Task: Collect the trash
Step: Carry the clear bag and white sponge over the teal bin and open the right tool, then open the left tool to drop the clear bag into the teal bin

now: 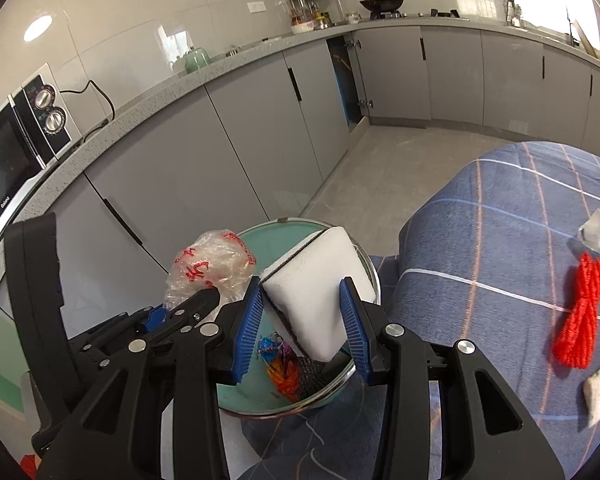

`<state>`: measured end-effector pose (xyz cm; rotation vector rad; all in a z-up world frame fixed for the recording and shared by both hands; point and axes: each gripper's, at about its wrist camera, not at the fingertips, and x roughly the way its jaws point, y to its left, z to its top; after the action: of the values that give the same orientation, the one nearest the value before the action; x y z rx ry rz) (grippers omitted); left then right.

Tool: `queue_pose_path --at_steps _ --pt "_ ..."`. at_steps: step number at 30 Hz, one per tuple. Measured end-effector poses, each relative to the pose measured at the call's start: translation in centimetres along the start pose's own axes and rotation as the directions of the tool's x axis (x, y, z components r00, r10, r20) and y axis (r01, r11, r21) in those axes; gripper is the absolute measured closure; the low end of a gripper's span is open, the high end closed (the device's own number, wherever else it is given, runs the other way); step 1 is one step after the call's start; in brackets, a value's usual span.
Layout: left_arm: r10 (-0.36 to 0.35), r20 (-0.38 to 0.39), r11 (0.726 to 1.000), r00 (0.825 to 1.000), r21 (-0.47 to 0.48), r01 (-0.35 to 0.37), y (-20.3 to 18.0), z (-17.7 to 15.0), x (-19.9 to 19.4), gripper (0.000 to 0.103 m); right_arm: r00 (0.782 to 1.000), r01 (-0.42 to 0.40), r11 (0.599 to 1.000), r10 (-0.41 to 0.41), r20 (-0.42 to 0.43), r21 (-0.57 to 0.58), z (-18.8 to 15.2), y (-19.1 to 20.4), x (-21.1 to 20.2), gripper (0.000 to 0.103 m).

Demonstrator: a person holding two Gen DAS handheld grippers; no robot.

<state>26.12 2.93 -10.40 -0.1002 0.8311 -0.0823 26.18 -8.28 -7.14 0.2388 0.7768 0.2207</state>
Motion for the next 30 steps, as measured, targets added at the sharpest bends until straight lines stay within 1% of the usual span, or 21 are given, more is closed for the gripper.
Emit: queue_pose_path --at_steps 5,8,10,13,14,15,19,20,21,23,26,30 --pt "0.005 -0.024 1.000 1.000 -0.003 -0.005 0.4 0.1 1.3 0.082 0.999 -0.013 1.000 0.014 -0.043 0.019 0.3 -0.6 2.2 0.061" --pt "0.009 -0.044 1.000 0.999 -0.003 -0.009 0.5 0.1 2.2 0.082 0.997 -0.039 0.999 0.041 -0.058 0.025 0.4 -0.8 3.3 0.056" --pt "0.017 -0.054 1.000 0.998 -0.004 -0.017 0.6 0.2 2.7 0.082 0.995 -0.073 0.997 0.076 -0.068 0.038 0.5 -1.0 3.9 0.043" --pt "0.026 -0.064 1.000 0.998 -0.005 -0.027 0.9 0.2 3.1 0.080 0.996 -0.077 0.996 0.079 -0.045 0.042 0.5 -1.4 3.6 0.042" --pt "0.036 -0.066 0.999 0.997 -0.005 -0.037 1.0 0.2 3.2 0.078 0.997 -0.074 0.996 0.076 -0.032 0.042 0.5 -1.6 3.2 0.042" --pt "0.042 -0.067 0.999 0.997 -0.005 -0.043 0.9 0.1 3.2 0.071 0.997 -0.074 0.996 0.075 -0.021 0.047 0.5 -1.7 2.8 0.042" --pt "0.066 -0.058 0.998 0.996 0.005 -0.066 0.8 0.2 2.9 0.059 0.999 -0.037 0.998 0.035 0.028 0.060 0.5 -2.5 0.6 0.042" --pt "0.074 -0.053 0.997 0.996 0.006 -0.074 0.6 0.2 2.6 0.051 0.999 -0.022 0.998 0.019 0.042 0.064 0.5 -2.7 -0.1 0.042" --pt "0.089 -0.041 0.996 0.995 0.004 -0.089 0.4 0.2 2.3 0.039 0.999 -0.009 0.998 0.005 0.052 0.067 0.4 -2.9 -0.6 0.042" --pt "0.130 -0.002 0.992 0.992 0.005 -0.130 0.0 0.4 1.4 0.026 0.996 0.032 0.997 -0.037 0.078 0.066 0.1 -3.5 -2.1 0.042" --pt "0.126 0.032 0.992 0.992 0.009 -0.126 -0.9 0.7 0.1 0.021 0.992 0.068 0.995 -0.075 0.102 0.069 -0.4 -4.4 -3.9 0.042" --pt "0.116 0.050 0.993 0.992 0.033 -0.117 -2.4 0.5 -1.0 0.021 0.986 0.101 0.990 -0.112 0.124 0.095 -0.9 -6.3 -6.1 0.041"
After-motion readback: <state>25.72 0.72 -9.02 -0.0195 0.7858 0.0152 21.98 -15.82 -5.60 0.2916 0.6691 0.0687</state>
